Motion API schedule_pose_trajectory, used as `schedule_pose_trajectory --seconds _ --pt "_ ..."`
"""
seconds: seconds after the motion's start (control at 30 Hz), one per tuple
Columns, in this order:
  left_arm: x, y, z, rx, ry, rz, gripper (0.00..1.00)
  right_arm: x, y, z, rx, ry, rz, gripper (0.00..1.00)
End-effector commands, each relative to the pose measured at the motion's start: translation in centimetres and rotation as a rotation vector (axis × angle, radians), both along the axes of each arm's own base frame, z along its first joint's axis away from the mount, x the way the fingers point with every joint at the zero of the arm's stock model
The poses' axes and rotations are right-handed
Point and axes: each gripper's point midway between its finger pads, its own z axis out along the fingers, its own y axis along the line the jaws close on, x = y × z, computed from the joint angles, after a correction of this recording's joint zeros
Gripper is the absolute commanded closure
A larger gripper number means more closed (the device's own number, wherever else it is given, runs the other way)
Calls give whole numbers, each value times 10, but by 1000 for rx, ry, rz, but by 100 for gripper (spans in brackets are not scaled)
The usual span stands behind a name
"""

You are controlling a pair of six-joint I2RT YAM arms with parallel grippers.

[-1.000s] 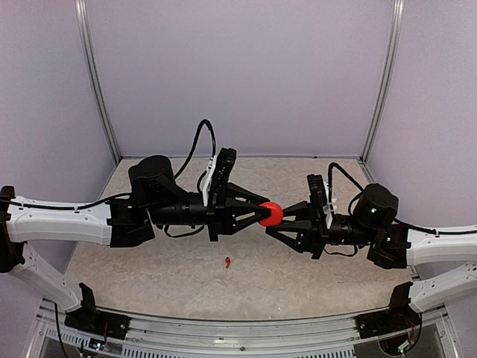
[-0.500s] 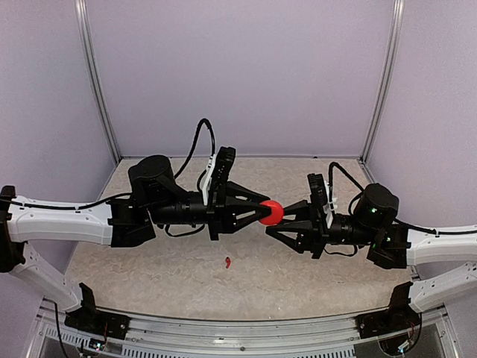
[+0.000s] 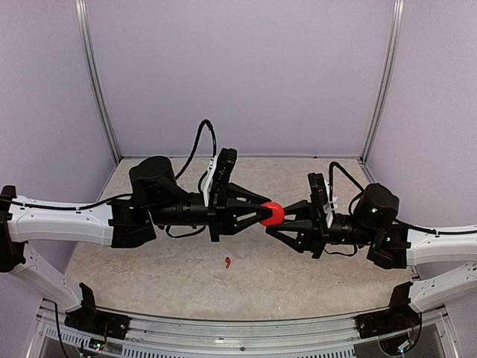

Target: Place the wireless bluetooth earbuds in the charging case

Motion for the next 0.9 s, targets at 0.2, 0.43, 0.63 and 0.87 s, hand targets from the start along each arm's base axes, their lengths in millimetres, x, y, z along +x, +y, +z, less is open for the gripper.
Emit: schedule_pose_trajectory --seconds 0.2,0.43,0.63,0.87 --pt "-2 -4 -1 -14 -8 -9 85 -3 1 8 26 -15 16 76" --pt "11 -1 -3 26 -1 75 62 -2 1 1 -11 -35 3 93" --pt "21 4 1 21 12 113 59 -4 2 -4 -35 -45 12 98" --pt "40 14 6 11 40 163 55 -8 0 -5 -41 -61 28 100"
